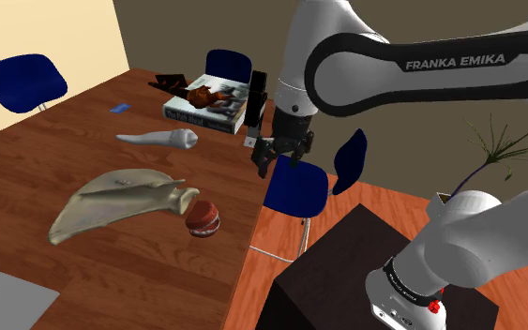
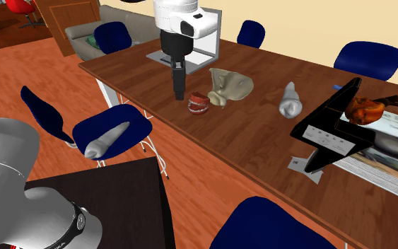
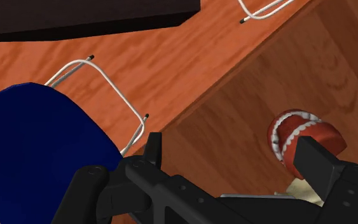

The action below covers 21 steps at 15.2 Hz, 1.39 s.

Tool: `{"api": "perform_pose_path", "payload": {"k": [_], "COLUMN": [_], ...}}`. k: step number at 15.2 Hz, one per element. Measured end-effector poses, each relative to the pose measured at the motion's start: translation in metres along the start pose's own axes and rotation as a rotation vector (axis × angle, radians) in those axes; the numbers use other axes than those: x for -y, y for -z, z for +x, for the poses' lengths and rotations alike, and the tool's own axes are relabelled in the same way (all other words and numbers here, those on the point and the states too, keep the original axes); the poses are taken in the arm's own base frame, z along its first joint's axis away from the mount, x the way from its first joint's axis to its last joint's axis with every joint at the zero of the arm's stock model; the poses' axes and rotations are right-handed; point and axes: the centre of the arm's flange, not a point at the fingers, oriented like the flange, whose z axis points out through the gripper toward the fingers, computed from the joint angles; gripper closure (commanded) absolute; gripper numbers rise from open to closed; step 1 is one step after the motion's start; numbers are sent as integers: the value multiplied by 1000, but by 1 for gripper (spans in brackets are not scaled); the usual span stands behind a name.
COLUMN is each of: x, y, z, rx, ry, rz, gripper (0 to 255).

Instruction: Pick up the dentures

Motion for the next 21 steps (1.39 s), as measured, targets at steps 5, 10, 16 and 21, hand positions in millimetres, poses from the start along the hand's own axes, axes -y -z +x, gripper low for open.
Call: {"api": "perform_pose_path", "payload": {"k": [5,10,16,21], "x": [50,95,145,152], "y": [-40,-80,-128,-155], "z": [24,52,89,97], "rx": [-4,-7,-10,-12], "ry": [-66,-132,-212,-228], "rz": [-15,-29,-45,-48], "gripper": [0,0,0,0]}}
